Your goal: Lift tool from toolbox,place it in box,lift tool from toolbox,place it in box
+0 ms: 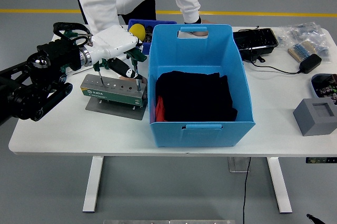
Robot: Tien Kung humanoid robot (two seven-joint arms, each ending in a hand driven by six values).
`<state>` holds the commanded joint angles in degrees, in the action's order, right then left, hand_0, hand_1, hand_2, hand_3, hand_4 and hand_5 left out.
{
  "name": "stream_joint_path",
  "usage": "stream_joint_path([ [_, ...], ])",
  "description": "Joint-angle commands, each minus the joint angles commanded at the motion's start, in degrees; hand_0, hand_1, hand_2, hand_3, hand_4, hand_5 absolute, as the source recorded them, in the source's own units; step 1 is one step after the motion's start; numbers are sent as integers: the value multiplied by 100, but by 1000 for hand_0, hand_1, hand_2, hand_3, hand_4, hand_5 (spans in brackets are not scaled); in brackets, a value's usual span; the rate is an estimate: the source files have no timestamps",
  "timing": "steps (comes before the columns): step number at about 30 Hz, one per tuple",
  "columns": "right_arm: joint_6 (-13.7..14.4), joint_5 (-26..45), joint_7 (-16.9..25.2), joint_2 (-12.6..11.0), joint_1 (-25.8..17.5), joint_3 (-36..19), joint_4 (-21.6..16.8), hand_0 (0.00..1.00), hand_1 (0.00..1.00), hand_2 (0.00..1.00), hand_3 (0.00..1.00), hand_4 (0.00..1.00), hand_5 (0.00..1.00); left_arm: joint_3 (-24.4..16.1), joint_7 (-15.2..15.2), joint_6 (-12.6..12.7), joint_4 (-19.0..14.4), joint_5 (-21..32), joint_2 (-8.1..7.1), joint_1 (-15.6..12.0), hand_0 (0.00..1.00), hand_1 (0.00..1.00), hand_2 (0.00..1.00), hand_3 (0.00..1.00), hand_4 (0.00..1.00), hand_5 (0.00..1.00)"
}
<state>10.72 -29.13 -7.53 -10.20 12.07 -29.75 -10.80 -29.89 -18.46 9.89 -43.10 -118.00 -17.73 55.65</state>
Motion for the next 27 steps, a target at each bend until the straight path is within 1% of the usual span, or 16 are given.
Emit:
stream_joint_path([
  [5,-3,5,2,-5,11,10,-2,621,609,674,568,829,690,43,4,1,92,13,9,27,434,263,261,325,998,590],
  [6,-3,12,4,-7,15,16,-2,621,609,674,569,829,690,46,6,-2,112,15,12,30,397,224,231,277,998,588],
  [11,2,63,17,-9,22,43,0,621,609,674,569,829,690,41,26,-32,200,31,47,28,397,224,231,277,998,588],
  [12,3,70,19,-9,22,47,0,621,609,674,569,829,690,43,27,-34,210,35,51,29,363,190,200,242,998,586],
  [17,7,110,29,-14,33,74,1,621,609,674,569,829,690,61,21,-54,240,81,62,50,363,190,200,242,998,586],
  [18,8,117,31,-14,35,77,2,621,609,674,569,830,690,63,20,-60,243,86,62,53,298,143,165,204,998,586],
  [24,11,141,39,-23,52,90,4,621,609,674,569,830,690,77,23,-107,286,123,71,79,298,143,165,204,998,586],
  [25,12,144,40,-25,55,93,4,621,605,674,569,829,690,76,25,-113,293,132,72,82,248,108,135,165,998,586],
  [27,13,145,41,-28,58,91,4,621,605,674,569,829,690,80,25,-117,302,142,74,86,248,108,135,165,998,586],
])
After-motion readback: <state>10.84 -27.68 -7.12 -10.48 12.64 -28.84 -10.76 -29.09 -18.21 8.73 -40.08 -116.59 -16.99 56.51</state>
